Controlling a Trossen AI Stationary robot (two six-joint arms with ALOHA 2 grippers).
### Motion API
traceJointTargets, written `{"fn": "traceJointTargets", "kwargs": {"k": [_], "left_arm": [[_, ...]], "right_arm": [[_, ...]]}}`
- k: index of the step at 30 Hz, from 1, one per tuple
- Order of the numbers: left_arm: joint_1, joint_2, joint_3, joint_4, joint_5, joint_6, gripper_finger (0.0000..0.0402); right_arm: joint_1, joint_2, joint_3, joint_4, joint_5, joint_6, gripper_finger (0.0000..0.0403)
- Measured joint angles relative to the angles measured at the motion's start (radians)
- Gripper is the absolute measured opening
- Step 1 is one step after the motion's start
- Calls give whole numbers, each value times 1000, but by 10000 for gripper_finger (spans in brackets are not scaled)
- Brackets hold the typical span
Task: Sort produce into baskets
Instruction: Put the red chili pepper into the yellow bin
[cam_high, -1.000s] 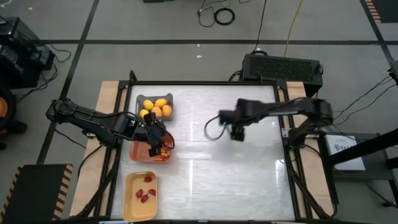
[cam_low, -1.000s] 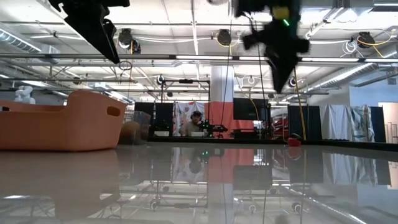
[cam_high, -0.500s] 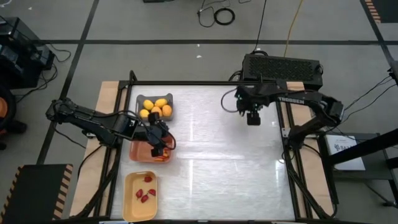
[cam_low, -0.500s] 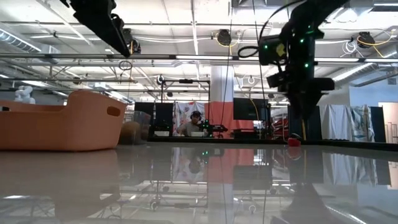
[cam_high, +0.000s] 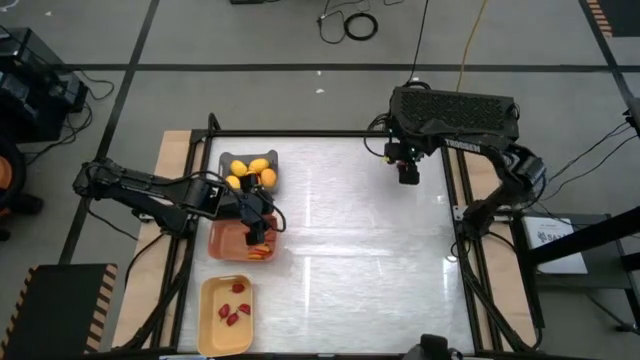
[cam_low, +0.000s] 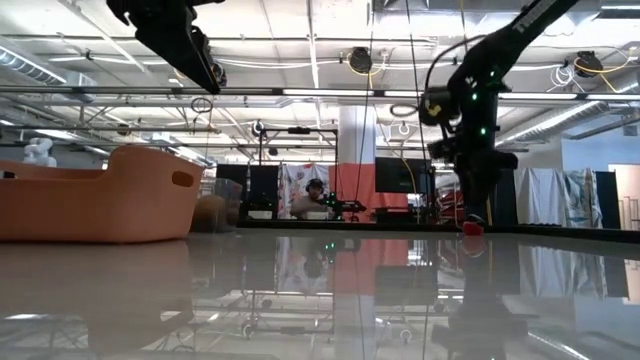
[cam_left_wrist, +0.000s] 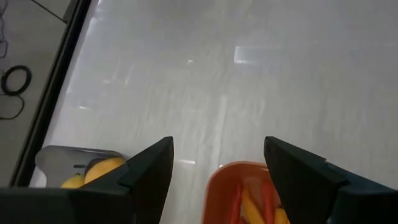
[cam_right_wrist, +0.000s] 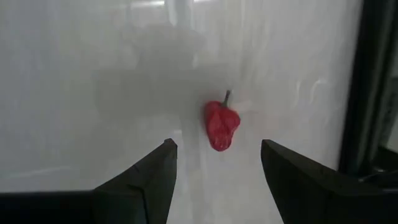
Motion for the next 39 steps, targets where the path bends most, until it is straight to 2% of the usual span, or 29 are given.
{"fn": "traceJointTargets", "kwargs": {"k": [7,15,23,27,34,39], "left_arm": [[24,0,0,7,1,8,257],[30,0,0,8,3,7,257],[30,0,0,7,3,12,257],[30,0,0,10,3,28,257],[30,0,-1,14,4,31,257],[30,0,-1,14,5,39,257]], "right_arm": [[-38,133,33,-3,4,-23,222],[-51,276,156,-82,3,-20,222],[-52,344,194,-136,1,4,217],[-52,341,192,-135,-2,11,191],[-54,343,209,-137,-4,30,112],[-55,343,250,-147,0,76,72]]}}
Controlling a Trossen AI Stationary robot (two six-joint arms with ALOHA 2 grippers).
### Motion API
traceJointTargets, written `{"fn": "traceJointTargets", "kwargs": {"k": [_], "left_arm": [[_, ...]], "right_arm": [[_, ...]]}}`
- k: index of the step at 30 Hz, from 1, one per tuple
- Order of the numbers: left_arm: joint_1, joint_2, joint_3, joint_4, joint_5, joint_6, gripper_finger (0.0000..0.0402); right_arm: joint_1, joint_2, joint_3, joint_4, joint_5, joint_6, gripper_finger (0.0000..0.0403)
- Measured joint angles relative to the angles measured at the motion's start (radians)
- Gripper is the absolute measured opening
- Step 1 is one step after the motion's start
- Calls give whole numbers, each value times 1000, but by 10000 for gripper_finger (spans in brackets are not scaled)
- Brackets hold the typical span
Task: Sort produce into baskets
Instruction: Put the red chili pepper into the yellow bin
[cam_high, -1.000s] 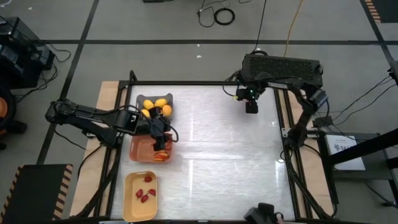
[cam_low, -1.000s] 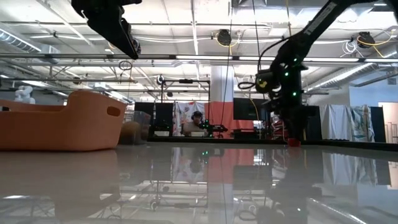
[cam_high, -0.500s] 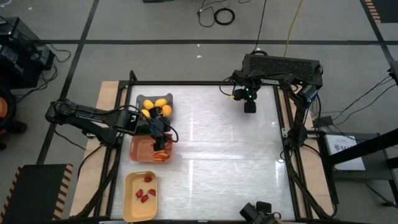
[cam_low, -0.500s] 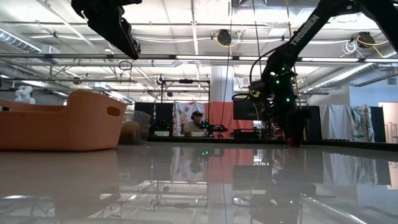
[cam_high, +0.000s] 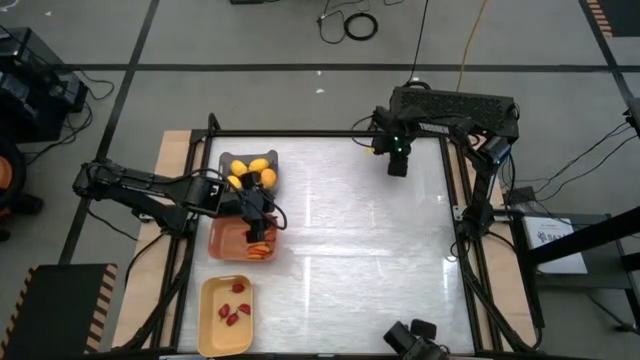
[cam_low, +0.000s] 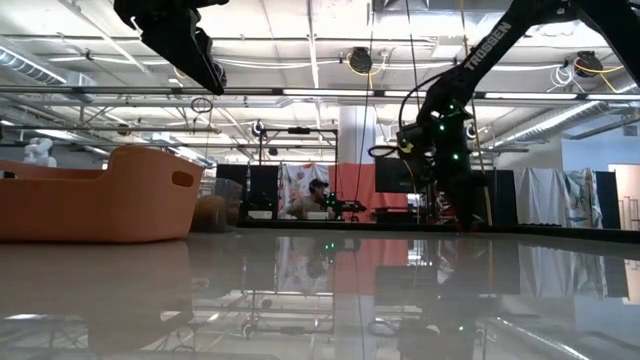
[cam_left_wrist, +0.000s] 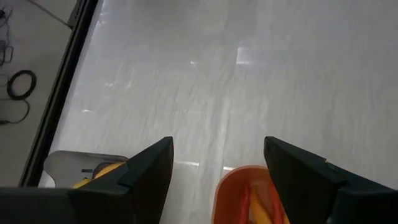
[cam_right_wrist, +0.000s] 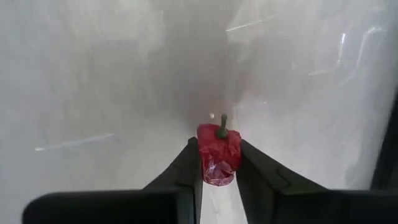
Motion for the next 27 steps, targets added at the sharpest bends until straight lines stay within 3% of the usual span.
{"fn": "traceJointTargets", "kwargs": {"k": [4,9,12,15,19,23,27], "left_arm": [[0,0,0,3,29,46,257],[0,-14,0,-25,28,44,257],[0,-39,-2,-71,24,30,257],[0,-102,-45,-69,19,-4,257],[0,-226,-160,-67,11,-89,257],[-1,-339,-277,-9,-10,-148,257],[0,-415,-354,101,-70,-147,257]], "right_arm": [[0,0,55,-53,-100,60,59],[30,-4,95,-61,-436,169,59],[104,-5,95,-15,-615,197,59],[224,-5,95,77,-707,234,59],[435,-5,95,264,-767,317,59],[648,-5,94,588,-752,433,59],[839,1,94,988,-627,528,59]]}}
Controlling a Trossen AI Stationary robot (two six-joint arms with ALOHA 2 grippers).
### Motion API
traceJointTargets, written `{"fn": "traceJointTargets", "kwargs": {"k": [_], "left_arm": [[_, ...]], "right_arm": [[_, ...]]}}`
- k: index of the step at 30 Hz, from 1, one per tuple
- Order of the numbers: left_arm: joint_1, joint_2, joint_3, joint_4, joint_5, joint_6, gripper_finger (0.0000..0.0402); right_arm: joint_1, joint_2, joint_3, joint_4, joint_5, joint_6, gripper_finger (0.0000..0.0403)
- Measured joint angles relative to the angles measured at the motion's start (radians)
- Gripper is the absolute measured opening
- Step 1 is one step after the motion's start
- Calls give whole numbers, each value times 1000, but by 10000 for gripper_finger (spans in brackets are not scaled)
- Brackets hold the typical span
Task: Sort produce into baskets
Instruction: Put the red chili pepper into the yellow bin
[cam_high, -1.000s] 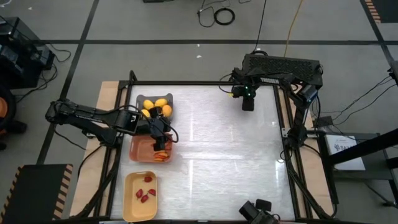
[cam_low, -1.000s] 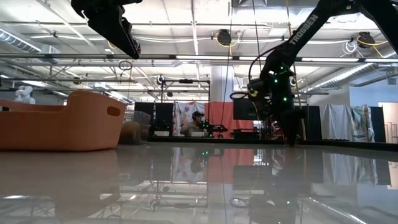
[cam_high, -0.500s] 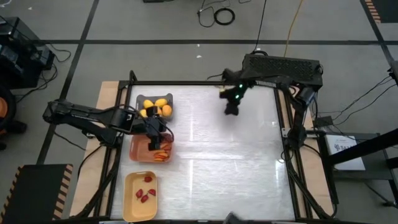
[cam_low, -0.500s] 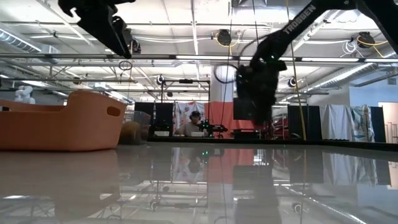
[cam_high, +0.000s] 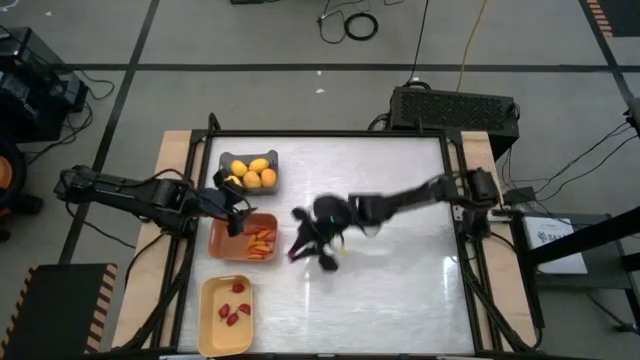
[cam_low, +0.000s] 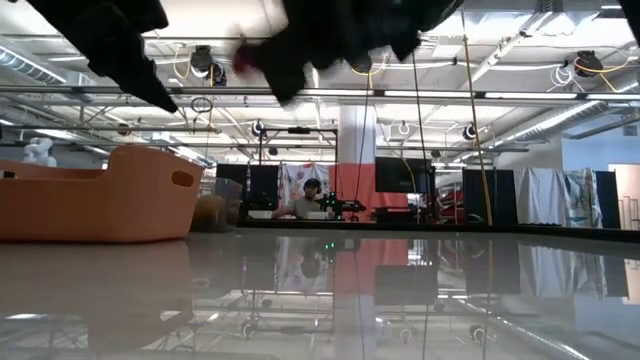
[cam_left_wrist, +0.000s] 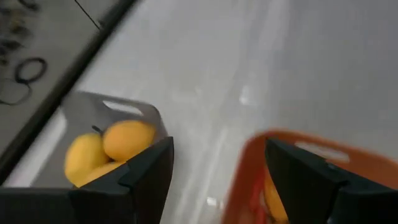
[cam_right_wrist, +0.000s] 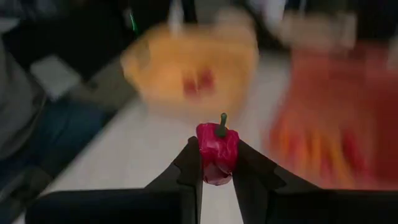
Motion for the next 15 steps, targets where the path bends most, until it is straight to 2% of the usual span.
{"fn": "traceJointTargets", "kwargs": {"k": [3,7,9,15], "left_arm": [[0,-34,-28,46,-69,7,257],[1,-49,-28,75,-122,9,257],[1,-49,-27,108,-123,10,257],[1,-47,-27,116,-120,10,257]], "right_arm": [[111,33,0,286,106,6,59],[208,129,22,624,164,36,59],[236,190,75,677,179,60,59],[276,401,342,667,185,68,59]]}}
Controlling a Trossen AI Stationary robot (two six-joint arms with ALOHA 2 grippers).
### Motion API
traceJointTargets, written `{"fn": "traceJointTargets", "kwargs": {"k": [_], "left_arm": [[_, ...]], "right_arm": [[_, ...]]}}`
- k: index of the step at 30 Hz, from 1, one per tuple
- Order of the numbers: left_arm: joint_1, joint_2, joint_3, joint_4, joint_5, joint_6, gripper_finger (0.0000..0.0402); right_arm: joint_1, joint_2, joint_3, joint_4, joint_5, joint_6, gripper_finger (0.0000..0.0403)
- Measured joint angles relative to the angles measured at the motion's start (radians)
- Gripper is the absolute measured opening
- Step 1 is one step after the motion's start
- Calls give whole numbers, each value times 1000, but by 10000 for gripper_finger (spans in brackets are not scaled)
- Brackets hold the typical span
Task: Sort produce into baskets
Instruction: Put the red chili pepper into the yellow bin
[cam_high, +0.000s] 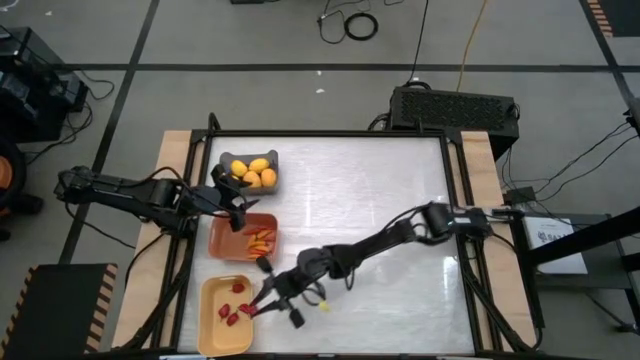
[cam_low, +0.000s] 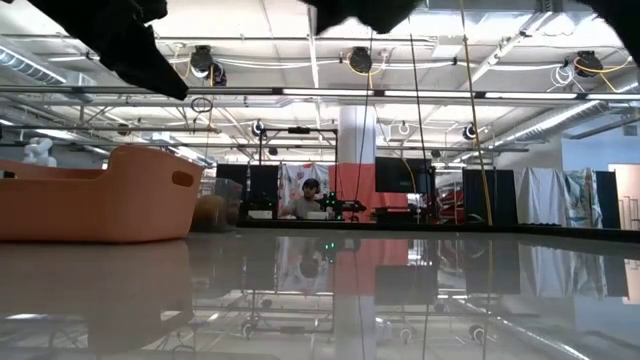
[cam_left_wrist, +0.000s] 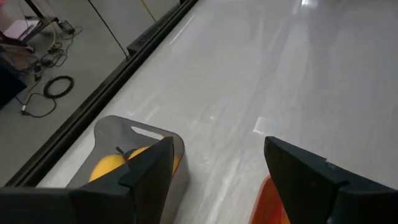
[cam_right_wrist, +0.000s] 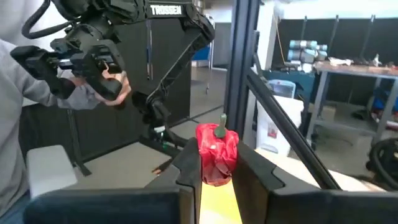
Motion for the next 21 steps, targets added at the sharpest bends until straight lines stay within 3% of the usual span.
{"fn": "traceJointTargets", "kwargs": {"k": [4,11,21], "left_arm": [[0,0,0,1,0,9,257],[0,0,0,1,-4,18,257],[0,0,0,0,2,35,257]], "right_arm": [[8,150,204,-17,21,27,59],[-10,387,538,-210,32,72,59],[-44,421,586,-270,29,145,68]]}}
